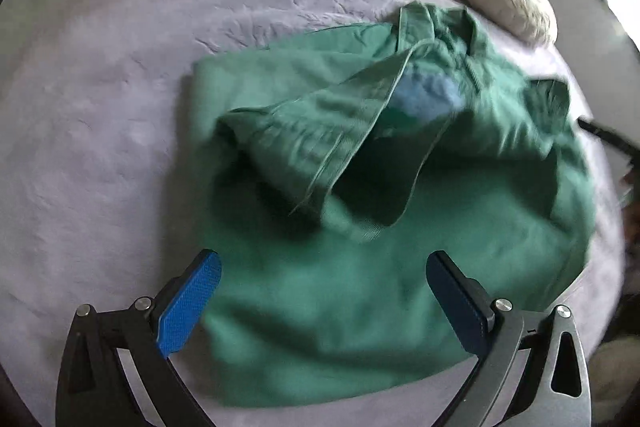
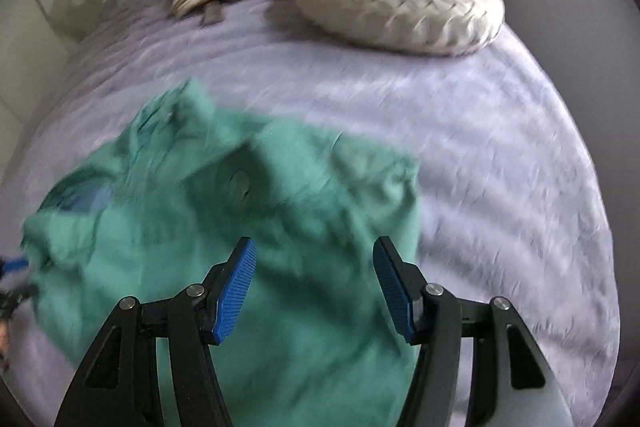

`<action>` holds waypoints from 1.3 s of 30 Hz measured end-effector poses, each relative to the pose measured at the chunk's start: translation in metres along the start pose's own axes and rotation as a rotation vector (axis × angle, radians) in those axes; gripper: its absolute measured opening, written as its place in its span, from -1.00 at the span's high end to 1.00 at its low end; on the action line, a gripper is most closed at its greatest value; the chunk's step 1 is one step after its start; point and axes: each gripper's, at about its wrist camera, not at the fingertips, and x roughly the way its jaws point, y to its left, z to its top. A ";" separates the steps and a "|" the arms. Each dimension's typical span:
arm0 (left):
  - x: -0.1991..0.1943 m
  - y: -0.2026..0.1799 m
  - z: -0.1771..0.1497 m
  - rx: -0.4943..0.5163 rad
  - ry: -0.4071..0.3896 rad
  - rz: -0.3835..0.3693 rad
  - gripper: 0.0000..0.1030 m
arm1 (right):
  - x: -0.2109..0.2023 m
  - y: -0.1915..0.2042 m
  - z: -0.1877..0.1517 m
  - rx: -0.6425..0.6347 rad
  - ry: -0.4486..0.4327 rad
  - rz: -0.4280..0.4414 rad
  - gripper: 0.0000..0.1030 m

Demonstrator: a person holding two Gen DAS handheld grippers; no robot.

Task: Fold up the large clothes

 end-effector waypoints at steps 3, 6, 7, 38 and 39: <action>0.015 -0.007 0.021 -0.035 -0.026 -0.051 -1.00 | 0.025 0.002 0.016 -0.007 0.033 0.010 -0.26; 0.024 -0.011 0.055 -0.082 -0.093 -0.028 -1.00 | 0.045 0.008 0.024 -0.038 0.076 0.018 0.44; 0.024 -0.007 0.070 -0.117 -0.134 -0.004 -1.00 | 0.049 0.007 0.027 -0.029 0.078 0.016 0.56; 0.004 -0.024 0.064 -0.032 -0.439 0.487 0.52 | 0.022 0.009 0.024 0.037 -0.168 -0.081 0.86; 0.001 -0.028 0.061 -0.025 -0.462 0.505 0.52 | 0.011 0.018 0.021 -0.020 -0.211 -0.111 0.86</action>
